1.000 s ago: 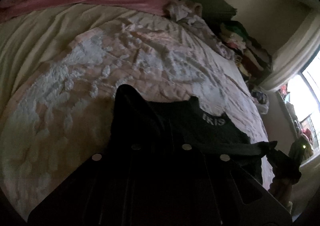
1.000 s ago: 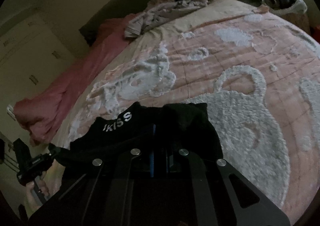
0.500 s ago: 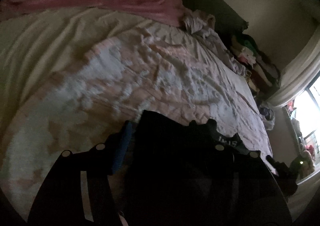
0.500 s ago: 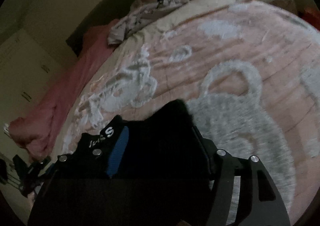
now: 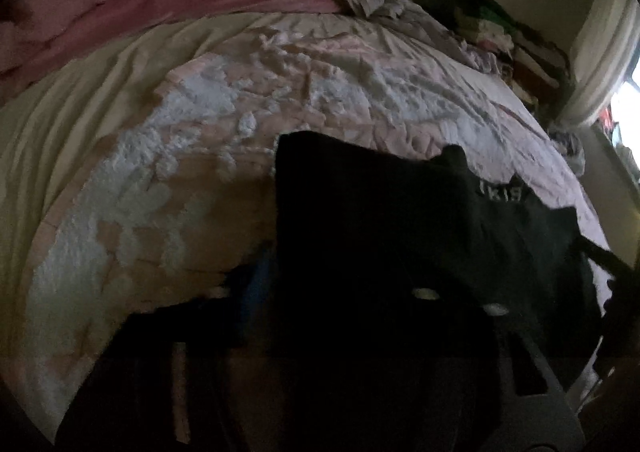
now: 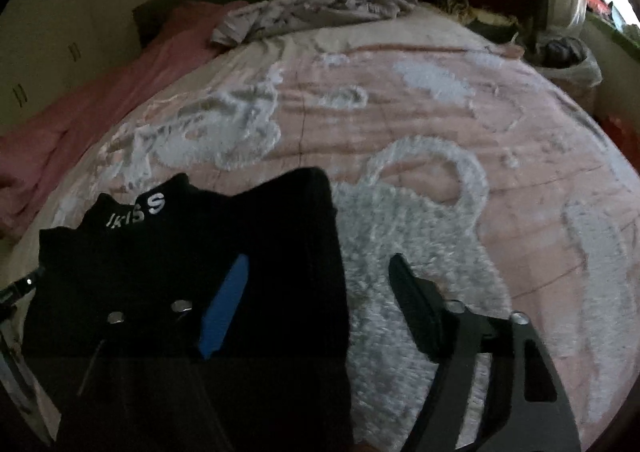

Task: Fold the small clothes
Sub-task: 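Release the shirt and press the folded stack flat with both grippers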

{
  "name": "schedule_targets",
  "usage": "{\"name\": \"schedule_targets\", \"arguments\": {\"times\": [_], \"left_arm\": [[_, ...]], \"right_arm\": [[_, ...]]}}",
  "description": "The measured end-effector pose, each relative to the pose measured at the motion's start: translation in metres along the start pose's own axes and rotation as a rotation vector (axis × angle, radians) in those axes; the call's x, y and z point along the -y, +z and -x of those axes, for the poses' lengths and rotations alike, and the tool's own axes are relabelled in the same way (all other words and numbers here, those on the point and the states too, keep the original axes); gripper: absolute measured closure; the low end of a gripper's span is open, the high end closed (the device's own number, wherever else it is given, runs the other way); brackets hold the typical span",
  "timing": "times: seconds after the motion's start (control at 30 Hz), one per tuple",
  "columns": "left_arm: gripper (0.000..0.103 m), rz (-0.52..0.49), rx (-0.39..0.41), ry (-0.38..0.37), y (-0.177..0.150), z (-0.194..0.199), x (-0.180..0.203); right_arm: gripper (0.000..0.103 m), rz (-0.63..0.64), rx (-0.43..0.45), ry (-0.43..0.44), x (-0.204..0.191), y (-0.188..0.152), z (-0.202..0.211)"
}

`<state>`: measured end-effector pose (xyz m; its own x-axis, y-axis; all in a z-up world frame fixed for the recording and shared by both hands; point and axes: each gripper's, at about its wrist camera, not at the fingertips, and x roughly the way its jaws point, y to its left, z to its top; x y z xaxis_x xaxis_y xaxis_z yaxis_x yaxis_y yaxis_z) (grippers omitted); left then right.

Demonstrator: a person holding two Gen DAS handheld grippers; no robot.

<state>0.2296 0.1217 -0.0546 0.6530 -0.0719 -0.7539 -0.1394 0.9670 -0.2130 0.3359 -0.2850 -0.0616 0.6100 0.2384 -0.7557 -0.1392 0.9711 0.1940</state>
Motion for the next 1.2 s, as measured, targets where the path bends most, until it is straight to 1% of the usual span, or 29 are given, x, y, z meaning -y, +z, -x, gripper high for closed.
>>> {"name": "schedule_targets", "arguments": {"times": [0.03,0.07,0.1,0.17,0.23,0.33,0.37,0.43,0.47,0.53,0.57,0.63,0.7,0.93,1.0,1.13,1.2], "left_arm": [[0.090,-0.009,0.007,0.007,-0.001,0.000,0.001],[0.095,-0.024,0.018,0.014,-0.001,0.002,0.004],[0.098,-0.029,0.027,0.015,-0.002,0.004,0.005],[0.099,-0.026,0.050,0.011,0.000,0.009,0.004],[0.099,-0.021,0.100,0.006,0.004,0.020,0.002],[0.100,-0.018,0.155,-0.016,0.011,0.034,0.003],[0.100,-0.031,0.174,-0.011,0.014,0.037,0.004],[0.099,-0.045,0.182,0.023,0.015,0.032,0.004],[0.099,-0.038,0.164,0.028,0.014,0.025,0.002],[0.099,-0.030,0.112,0.048,0.011,0.007,-0.001],[0.099,-0.031,0.087,0.059,0.009,-0.001,-0.002],[0.096,-0.038,0.076,0.075,0.005,-0.007,-0.002],[0.093,-0.055,0.077,0.094,0.004,-0.007,0.000],[0.086,-0.059,0.066,0.114,0.003,-0.003,0.000],[0.086,-0.062,0.063,0.117,0.002,-0.002,0.001],[0.086,-0.062,0.062,0.117,0.002,0.000,0.001],[0.086,-0.062,0.063,0.118,0.002,-0.001,0.001]], "right_arm": [[0.066,-0.001,0.005,0.018,-0.001,0.000,0.000],[0.076,0.001,0.012,0.020,-0.003,0.001,0.001],[0.082,0.011,0.024,0.007,-0.006,0.001,0.004],[0.094,0.032,0.062,0.000,-0.010,0.003,0.013],[0.095,0.043,0.105,-0.004,-0.012,0.005,0.025],[0.095,0.062,0.174,-0.001,-0.014,0.012,0.039],[0.095,0.064,0.184,-0.007,-0.014,0.014,0.041],[0.095,0.064,0.186,-0.034,-0.012,0.015,0.036],[0.095,0.061,0.174,-0.040,-0.011,0.014,0.033],[0.095,0.053,0.129,-0.060,-0.007,0.012,0.021],[0.095,0.046,0.092,-0.076,-0.005,0.009,0.011],[0.094,0.036,0.064,-0.090,-0.002,0.005,0.001],[0.088,0.029,0.061,-0.109,-0.001,0.004,0.000],[0.079,0.025,0.054,-0.133,-0.001,0.001,0.002],[0.072,0.016,0.053,-0.139,0.001,0.001,0.003],[0.065,-0.014,0.047,-0.134,0.008,0.001,0.005],[0.057,-0.025,0.047,-0.133,0.010,0.000,0.007]]}}
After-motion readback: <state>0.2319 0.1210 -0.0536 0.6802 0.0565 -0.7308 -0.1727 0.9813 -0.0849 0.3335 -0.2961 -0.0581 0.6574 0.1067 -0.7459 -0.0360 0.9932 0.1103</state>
